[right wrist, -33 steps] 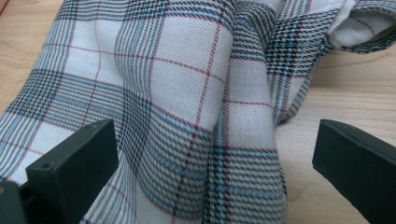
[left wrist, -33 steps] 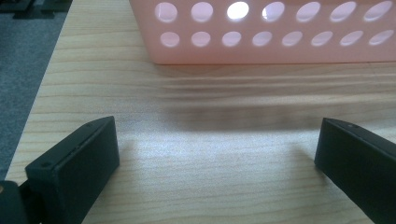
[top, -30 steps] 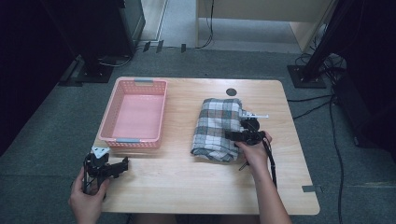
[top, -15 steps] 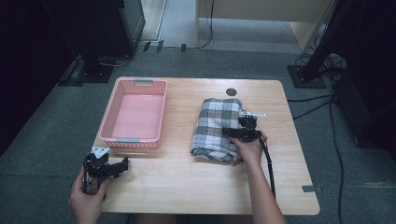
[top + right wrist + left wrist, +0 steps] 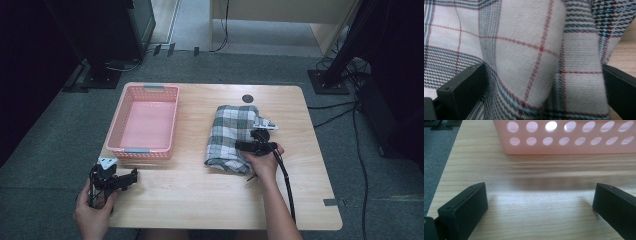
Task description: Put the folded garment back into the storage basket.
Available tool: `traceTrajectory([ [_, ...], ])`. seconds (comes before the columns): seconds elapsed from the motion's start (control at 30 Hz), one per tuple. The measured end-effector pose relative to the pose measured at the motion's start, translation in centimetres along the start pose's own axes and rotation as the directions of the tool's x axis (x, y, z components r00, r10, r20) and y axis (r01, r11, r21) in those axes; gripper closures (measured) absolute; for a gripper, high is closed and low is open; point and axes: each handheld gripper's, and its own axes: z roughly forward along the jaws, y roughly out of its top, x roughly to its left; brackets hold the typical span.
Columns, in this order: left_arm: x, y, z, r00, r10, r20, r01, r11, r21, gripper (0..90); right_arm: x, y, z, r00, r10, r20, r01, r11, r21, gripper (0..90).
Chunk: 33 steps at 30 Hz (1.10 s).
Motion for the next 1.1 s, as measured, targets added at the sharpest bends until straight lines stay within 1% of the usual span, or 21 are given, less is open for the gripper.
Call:
traceTrajectory([
  [0.07,0.0,0.0,0.0,1.0000,0.001,-0.001,-0.001,1.0000,0.002,0.0,0.3,-0.4,0.1,0.9990,-0.043,0.012,0.043,0.999,-0.017,0.0],
  [0.17,0.0,0.0,0.0,1.0000,0.001,-0.002,-0.001,1.0000,0.001,0.0,0.6,-1.0,0.2,0.9956,-0.090,0.026,0.092,0.994,-0.063,2.3],
  [0.23,0.0,0.0,0.0,1.0000,0.001,-0.001,-0.001,1.0000,0.002,0.0,0.7,-1.3,0.2,0.9941,-0.106,0.025,0.108,0.990,-0.093,7.4],
  [0.33,0.0,0.0,0.0,1.0000,0.000,-0.001,0.000,1.0000,0.001,0.0,0.9,-1.7,0.1,0.9931,-0.116,0.017,0.117,0.984,-0.131,15.5],
  [0.37,0.0,0.0,0.0,1.0000,0.000,-0.002,0.000,1.0000,0.001,0.0,0.9,-1.8,0.1,0.9926,-0.120,0.012,0.121,0.983,-0.140,19.2],
  [0.43,0.0,0.0,0.0,1.0000,0.000,-0.002,0.000,1.0000,0.001,0.0,0.9,-1.9,0.0,0.9911,-0.132,-0.012,0.129,0.980,-0.150,30.4],
  [0.47,0.0,0.0,0.0,1.0000,0.000,-0.002,0.000,1.0000,0.001,0.0,0.9,-1.9,-0.1,0.9910,-0.132,-0.025,0.126,0.980,-0.153,36.7],
  [0.57,0.0,0.0,0.0,1.0000,0.000,-0.002,0.000,1.0000,0.001,0.0,1.1,-2.0,-0.3,0.9880,-0.143,-0.058,0.132,0.978,-0.160,50.7],
  [0.7,0.0,0.0,0.0,1.0000,0.000,-0.002,0.000,1.0000,0.001,0.0,1.4,-2.1,-0.4,0.9866,-0.147,-0.071,0.134,0.977,-0.165,62.9],
  [0.77,0.0,0.0,0.0,1.0000,0.000,-0.001,0.000,1.0000,0.001,0.0,1.5,-2.1,-0.6,0.9859,-0.152,-0.071,0.138,0.976,-0.170,65.8],
  [0.8,0.0,0.0,0.0,1.0000,0.000,-0.001,0.000,1.0000,0.001,0.0,1.5,-2.1,-0.6,0.9872,-0.137,-0.081,0.122,0.978,-0.171,67.2],
  [0.83,0.0,0.0,0.0,1.0000,0.001,0.000,-0.001,1.0000,0.001,0.0,1.5,-2.1,-0.7,0.9880,-0.116,-0.102,0.097,0.980,-0.173,68.4],
  [0.87,0.0,0.0,0.0,1.0000,0.000,0.001,0.000,1.0000,0.000,0.0,1.5,-2.2,-0.8,0.9876,-0.106,-0.116,0.085,0.981,-0.177,69.3],
  [0.93,0.0,0.0,0.0,1.0000,0.003,0.002,-0.003,1.0000,0.001,0.0,1.8,-2.4,-0.9,0.9854,-0.126,-0.114,0.102,0.975,-0.199,70.5],
  [1.0,0.0,0.0,0.0,1.0000,0.003,0.003,-0.003,1.0000,0.000,0.0,2.0,-2.4,-1.2,0.9842,-0.121,-0.129,0.091,0.972,-0.215,71.0],
  [1.07,0.1,0.1,0.0,1.0000,0.003,0.005,-0.003,1.0000,-0.001,0.0,2.1,-2.3,-1.6,0.9828,-0.101,-0.155,0.063,0.970,-0.235,71.2],
  [1.1,0.1,0.1,0.0,1.0000,0.003,0.005,-0.003,1.0000,-0.001,0.0,2.2,-2.2,-1.9,0.9802,-0.089,-0.177,0.043,0.968,-0.249,71.4],
])
